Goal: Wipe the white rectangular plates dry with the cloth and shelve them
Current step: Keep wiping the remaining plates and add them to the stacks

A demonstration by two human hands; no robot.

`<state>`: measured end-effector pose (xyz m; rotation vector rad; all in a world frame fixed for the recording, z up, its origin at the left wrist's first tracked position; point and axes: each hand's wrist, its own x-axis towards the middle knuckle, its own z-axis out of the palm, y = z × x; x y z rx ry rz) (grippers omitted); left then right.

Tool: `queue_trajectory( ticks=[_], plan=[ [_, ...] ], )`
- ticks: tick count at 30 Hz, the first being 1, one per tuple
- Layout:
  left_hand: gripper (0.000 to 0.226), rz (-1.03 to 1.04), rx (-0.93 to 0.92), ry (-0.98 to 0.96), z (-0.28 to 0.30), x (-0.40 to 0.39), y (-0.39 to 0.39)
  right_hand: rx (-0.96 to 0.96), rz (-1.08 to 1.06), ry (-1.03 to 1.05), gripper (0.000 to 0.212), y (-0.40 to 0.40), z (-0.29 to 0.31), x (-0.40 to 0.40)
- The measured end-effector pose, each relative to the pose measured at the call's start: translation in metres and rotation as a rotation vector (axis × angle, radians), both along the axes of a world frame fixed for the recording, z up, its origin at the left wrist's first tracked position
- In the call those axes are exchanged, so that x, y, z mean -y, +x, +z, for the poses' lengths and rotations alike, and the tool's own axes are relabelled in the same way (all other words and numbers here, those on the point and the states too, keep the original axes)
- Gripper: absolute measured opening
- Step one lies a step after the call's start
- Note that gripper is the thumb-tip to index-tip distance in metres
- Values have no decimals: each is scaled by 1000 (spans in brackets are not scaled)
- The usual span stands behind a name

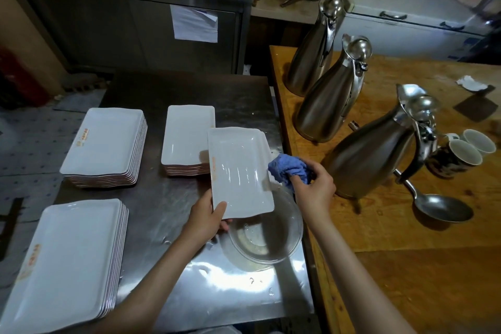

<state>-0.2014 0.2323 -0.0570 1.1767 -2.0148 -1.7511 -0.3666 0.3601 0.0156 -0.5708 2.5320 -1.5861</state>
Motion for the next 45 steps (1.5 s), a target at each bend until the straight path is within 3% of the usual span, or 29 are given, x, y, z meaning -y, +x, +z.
queue_trajectory(
  ticks=[19, 41, 45],
  plan=[
    [33, -9, 55, -198, 7, -12, 9, 47, 5, 17, 34, 11, -7, -8],
    [33, -79, 112, -537, -7, -5, 9, 33, 8, 33, 35, 11, -9, -13],
    [31, -46, 99, -411, -1, -9, 7, 31, 25, 47, 35, 9, -12, -15]
  ],
)
